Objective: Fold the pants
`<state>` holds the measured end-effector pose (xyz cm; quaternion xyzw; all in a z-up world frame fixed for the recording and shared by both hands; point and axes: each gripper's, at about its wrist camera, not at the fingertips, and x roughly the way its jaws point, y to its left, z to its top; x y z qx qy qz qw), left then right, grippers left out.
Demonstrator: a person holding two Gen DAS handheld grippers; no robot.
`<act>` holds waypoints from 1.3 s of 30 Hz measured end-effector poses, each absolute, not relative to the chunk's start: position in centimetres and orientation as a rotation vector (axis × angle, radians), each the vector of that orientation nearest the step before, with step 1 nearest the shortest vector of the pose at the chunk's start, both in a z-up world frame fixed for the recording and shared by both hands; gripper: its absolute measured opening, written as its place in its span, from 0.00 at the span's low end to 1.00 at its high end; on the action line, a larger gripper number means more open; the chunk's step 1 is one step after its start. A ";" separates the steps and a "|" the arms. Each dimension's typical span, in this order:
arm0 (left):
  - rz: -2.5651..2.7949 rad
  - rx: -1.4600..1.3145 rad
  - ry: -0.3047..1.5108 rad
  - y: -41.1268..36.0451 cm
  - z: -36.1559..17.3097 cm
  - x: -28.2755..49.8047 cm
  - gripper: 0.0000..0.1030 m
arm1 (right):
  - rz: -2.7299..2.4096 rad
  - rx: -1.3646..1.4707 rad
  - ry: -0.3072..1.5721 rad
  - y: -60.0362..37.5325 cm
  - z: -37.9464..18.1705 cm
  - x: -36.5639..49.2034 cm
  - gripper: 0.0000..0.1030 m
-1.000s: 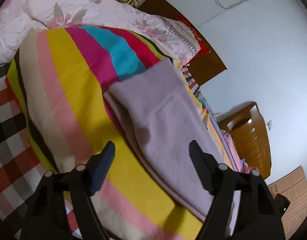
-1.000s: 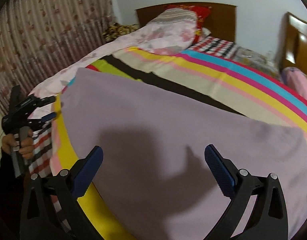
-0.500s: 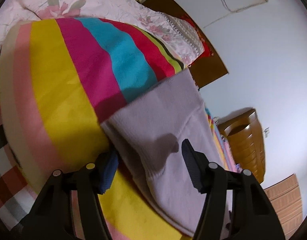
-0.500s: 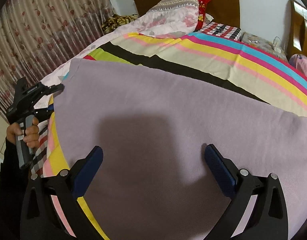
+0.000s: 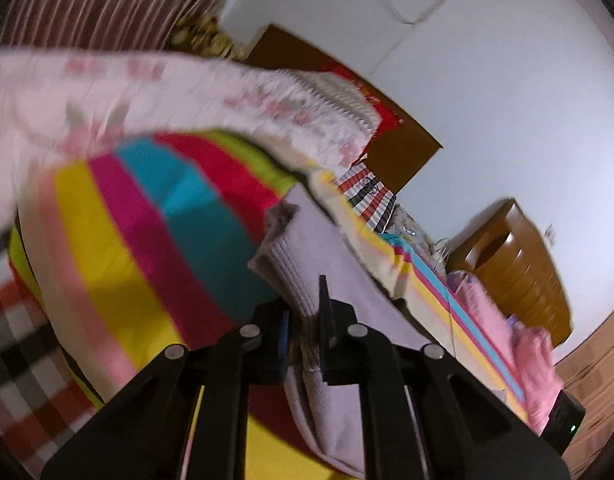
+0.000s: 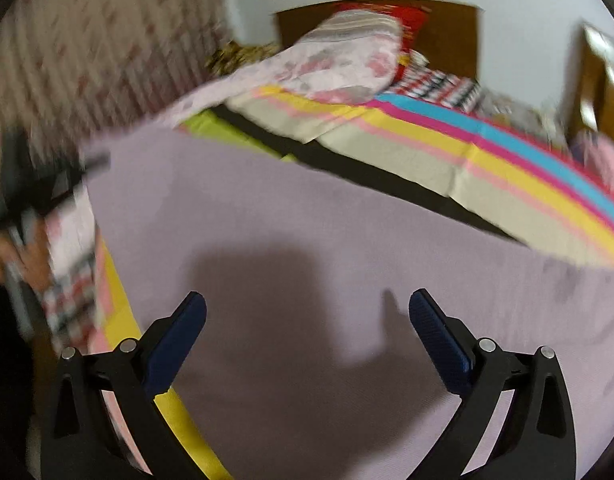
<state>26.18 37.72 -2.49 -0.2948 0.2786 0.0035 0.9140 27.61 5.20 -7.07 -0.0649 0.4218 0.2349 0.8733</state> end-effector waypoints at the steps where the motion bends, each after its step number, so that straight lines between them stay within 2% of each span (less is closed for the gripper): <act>1: -0.001 -0.573 0.557 36.5 -1.0 26.0 0.10 | 0.497 -0.201 0.921 6.1 -7.8 27.6 0.96; 2: -0.011 -0.550 0.543 35.7 0.0 26.0 0.10 | 0.499 -0.311 0.958 7.5 -9.1 27.3 0.96; 3: -0.019 -0.526 0.529 34.7 1.1 25.8 0.10 | 0.501 -0.311 0.905 7.3 -8.9 26.9 0.96; 9: -0.134 -0.387 0.433 26.3 8.2 24.5 0.10 | 0.493 -0.301 0.919 5.9 -8.3 25.9 0.96; 13: -0.284 -0.229 0.398 17.5 11.5 22.8 0.10 | 0.485 -0.021 0.798 -2.2 -4.9 22.7 0.95; 16: -0.415 -0.115 0.410 9.9 10.9 21.3 0.10 | 0.306 0.200 0.718 -12.3 -3.7 20.6 0.96; 18: -0.511 -0.065 0.458 4.6 8.7 20.6 0.10 | 0.160 0.300 0.684 -19.2 -3.5 18.7 0.96; 22: -0.647 0.082 0.617 -5.5 1.2 19.7 0.11 | -0.051 0.443 0.619 -29.2 -3.4 14.2 0.96; 25: -0.714 0.229 0.782 -11.2 -5.2 19.2 0.19 | -0.134 0.509 0.622 -33.4 -4.6 11.5 0.96; 26: -0.736 0.238 0.812 -11.9 -6.6 18.7 0.31 | -0.133 0.527 0.631 -33.9 -4.9 11.2 0.96; 27: -0.754 0.225 0.798 -11.7 -6.7 18.2 0.51 | -0.125 0.540 0.640 -33.9 -5.3 11.0 0.96; 28: -0.784 0.195 0.780 -11.2 -6.4 17.5 0.61 | -0.111 0.547 0.649 -33.9 -5.6 10.7 0.96; 29: -0.825 0.136 0.757 -9.8 -5.6 17.0 0.76 | -0.086 0.551 0.657 -33.7 -5.8 10.2 0.96; 30: -0.844 0.099 0.738 -8.7 -5.0 16.7 0.82 | -0.062 0.551 0.665 -33.3 -6.0 10.2 0.96; 36: -0.550 0.107 0.615 0.1 -2.2 16.1 0.93 | 0.201 0.583 0.758 -28.2 -7.5 12.7 0.96; 39: -0.386 0.096 0.635 4.8 -3.0 16.6 0.96 | 0.307 0.591 0.871 -24.7 -9.2 14.6 0.85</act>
